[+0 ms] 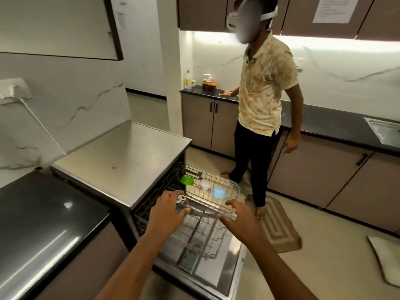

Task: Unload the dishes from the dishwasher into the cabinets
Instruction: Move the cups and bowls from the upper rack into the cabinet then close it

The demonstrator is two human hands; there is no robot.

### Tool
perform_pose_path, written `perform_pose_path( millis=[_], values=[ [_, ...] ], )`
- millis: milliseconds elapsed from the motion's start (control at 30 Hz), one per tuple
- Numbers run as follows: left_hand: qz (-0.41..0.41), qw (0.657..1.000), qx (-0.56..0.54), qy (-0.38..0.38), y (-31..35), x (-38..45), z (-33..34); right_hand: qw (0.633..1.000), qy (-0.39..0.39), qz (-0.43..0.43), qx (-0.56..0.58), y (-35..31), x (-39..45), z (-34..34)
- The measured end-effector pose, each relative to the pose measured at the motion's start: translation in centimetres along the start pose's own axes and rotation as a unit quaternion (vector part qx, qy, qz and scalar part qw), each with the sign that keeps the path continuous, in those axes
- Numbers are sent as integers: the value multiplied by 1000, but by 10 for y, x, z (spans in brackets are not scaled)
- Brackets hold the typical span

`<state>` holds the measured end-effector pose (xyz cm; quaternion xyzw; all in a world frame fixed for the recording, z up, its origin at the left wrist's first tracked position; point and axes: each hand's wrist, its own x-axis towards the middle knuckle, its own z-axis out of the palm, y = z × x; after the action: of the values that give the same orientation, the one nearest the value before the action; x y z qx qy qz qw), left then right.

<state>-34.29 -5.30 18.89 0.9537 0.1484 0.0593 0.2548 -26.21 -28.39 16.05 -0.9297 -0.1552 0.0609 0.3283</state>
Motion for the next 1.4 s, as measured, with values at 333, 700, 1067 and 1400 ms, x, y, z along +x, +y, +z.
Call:
perform_pose_path(
  millis=[333,700,1067,1400],
  values=[
    [-60,993,56,-83,2,58,53,999,-29,28,-11,65,42,-9],
    [-80,988,27,-128,-21,191,109,995,-68,69,-38,97,156,14],
    [-156,981,9,-116,-94,310,167,983,-146,100,-56,141,304,76],
    [-307,937,-22,-162,-168,385,279,951,-275,100,-97,228,447,173]
  ],
)
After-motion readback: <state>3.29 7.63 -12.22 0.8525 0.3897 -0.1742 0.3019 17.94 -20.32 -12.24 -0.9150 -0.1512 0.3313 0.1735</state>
